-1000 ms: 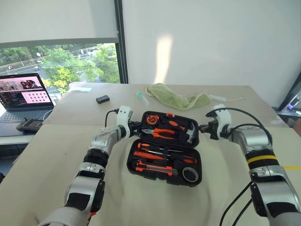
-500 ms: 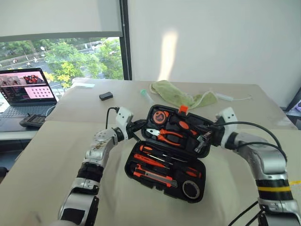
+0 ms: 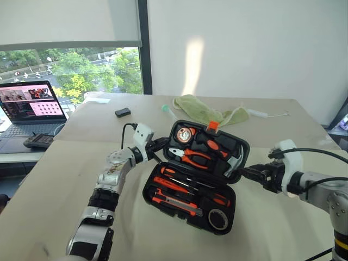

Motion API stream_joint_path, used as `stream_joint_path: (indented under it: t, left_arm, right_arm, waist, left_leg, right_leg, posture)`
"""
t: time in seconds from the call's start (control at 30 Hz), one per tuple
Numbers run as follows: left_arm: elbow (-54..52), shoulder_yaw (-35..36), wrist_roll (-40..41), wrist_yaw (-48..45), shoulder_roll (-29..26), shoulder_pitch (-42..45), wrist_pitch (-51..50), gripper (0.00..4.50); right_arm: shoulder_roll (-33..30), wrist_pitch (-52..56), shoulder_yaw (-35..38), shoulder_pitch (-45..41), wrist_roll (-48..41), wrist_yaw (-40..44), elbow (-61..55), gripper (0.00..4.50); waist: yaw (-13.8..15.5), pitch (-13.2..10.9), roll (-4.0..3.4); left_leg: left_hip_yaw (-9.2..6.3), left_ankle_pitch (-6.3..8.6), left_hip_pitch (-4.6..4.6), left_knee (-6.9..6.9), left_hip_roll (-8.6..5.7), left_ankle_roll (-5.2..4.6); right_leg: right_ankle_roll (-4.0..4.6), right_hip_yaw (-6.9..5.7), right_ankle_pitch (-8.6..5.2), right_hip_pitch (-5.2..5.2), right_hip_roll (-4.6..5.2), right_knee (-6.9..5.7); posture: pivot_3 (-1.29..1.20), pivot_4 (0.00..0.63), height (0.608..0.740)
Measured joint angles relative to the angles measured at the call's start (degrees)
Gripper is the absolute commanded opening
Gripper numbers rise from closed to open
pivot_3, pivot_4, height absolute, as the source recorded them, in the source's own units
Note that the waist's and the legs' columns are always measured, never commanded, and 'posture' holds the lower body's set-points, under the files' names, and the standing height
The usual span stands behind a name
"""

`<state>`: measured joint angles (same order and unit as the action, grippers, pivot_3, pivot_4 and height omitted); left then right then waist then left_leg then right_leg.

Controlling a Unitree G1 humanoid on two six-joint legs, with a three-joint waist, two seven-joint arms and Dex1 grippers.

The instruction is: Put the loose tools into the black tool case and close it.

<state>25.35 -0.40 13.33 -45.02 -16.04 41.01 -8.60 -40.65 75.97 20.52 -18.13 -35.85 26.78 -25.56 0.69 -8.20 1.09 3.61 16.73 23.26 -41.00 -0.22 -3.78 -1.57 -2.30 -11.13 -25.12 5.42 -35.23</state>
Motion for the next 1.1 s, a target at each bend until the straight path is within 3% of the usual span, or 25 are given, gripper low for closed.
stream_joint_path:
  t: [0.1,0.3,0.33,0.57,0.9,1.1]
  left_arm:
    - [0.5,-0.1,-0.1,0.0,0.1,0.0,0.0,0.0]
    - [1.2,-0.2,-0.5,0.0,-0.1,0.2,0.0,0.0]
    - [1.5,-0.2,-0.5,0.0,-0.1,0.2,0.0,0.0]
    - [4.0,0.3,-1.1,0.2,-0.1,1.2,2.4,0.0]
    - [7.9,2.1,-2.2,1.7,-0.7,4.8,11.2,0.0]
    - [-2.8,1.5,-2.7,0.0,-4.8,-3.9,16.0,0.0]
  right_arm:
    - [0.6,-0.7,-1.9,-1.2,0.9,-0.9,2.7,2.23]
    - [0.9,-3.4,-4.2,-3.2,1.8,-0.6,6.3,0.13]
    - [0.9,-3.9,-4.4,-3.2,1.9,-0.5,6.8,0.05]
    - [0.7,-11.3,-7.6,-3.2,4.3,2.0,10.0,0.05]
    - [2.6,-31.8,-11.0,-8.1,12.9,3.1,17.3,0.05]
    - [2.6,-42.2,-13.1,-3.3,17.9,3.2,12.6,0.05]
  waist:
    - [0.0,0.0,0.0]
    - [0.0,0.0,0.0]
    - [0.0,0.0,0.0]
    - [-0.1,0.0,0.0]
    - [-0.1,0.0,0.0]
    - [-0.1,0.0,-0.01]
  left_leg:
    - [0.01,-0.01,0.04,0.0,-0.01,0.01]
    - [0.03,0.0,0.04,-0.01,-0.03,0.0]
    - [0.03,0.0,0.04,-0.02,-0.03,0.0]
    - [0.04,-0.01,0.03,-0.04,-0.03,-0.01]
    - [0.1,-0.07,0.1,-0.02,-0.03,0.04]
    - [0.15,-0.06,0.15,0.15,-0.03,0.06]
  right_leg:
    - [-0.02,-0.01,0.01,0.0,-0.01,0.01]
    - [-0.05,0.01,0.03,0.01,-0.01,0.06]
    - [-0.06,0.01,0.03,0.01,-0.01,0.06]
    - [-0.09,0.02,0.06,0.01,-0.02,0.04]
    - [-0.1,0.03,0.11,-0.08,-0.03,0.08]
    - [-0.14,0.0,0.08,-0.2,0.01,0.15]
  posture:
    - [0.0,0.15,0.74]
    - [0.0,0.15,0.74]
    - [0.0,0.15,0.74]
    - [0.0,0.15,0.74]
    - [0.0,0.15,0.74]
    - [0.0,0.15,0.74]
